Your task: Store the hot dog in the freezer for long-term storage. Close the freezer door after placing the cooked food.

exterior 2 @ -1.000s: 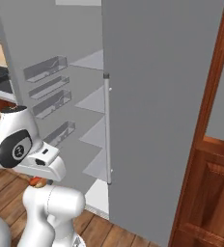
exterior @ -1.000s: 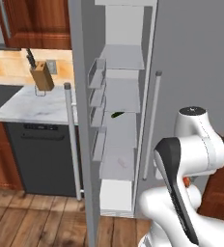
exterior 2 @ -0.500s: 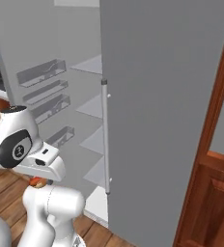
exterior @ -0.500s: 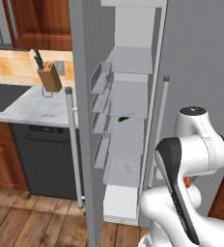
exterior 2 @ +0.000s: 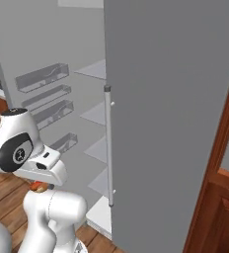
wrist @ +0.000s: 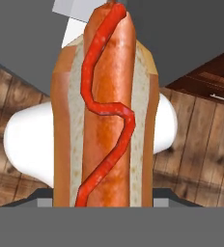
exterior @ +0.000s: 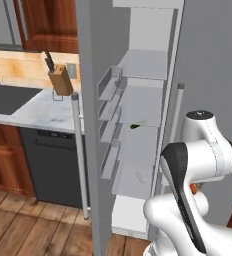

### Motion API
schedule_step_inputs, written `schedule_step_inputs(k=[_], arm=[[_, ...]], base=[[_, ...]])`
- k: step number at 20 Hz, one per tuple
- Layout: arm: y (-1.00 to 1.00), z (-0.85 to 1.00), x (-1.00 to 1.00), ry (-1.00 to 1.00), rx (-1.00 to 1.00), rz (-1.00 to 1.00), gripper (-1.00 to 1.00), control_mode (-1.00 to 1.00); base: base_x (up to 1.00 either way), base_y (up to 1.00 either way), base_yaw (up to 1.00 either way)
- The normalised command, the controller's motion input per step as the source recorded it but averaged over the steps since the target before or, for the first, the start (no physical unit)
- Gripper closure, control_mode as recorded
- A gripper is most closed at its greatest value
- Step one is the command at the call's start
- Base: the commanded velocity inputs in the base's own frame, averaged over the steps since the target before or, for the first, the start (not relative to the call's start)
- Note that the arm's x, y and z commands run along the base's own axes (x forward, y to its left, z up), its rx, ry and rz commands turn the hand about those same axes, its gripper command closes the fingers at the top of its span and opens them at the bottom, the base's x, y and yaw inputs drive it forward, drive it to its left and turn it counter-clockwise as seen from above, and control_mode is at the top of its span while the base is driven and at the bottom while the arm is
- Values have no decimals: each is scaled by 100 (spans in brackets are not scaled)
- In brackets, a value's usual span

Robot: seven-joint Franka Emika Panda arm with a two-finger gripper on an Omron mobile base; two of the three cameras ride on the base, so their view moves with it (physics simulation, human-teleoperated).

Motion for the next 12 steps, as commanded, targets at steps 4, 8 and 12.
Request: schedule_step_inputs(k=[4, 8, 12], arm=[[0, 0, 0, 0, 0, 0, 100, 100], [0, 0, 0, 0, 0, 0, 100, 100], [0, 0, 0, 0, 0, 0, 100, 100]], base=[[16, 0, 7], [24, 0, 7], [34, 0, 4]])
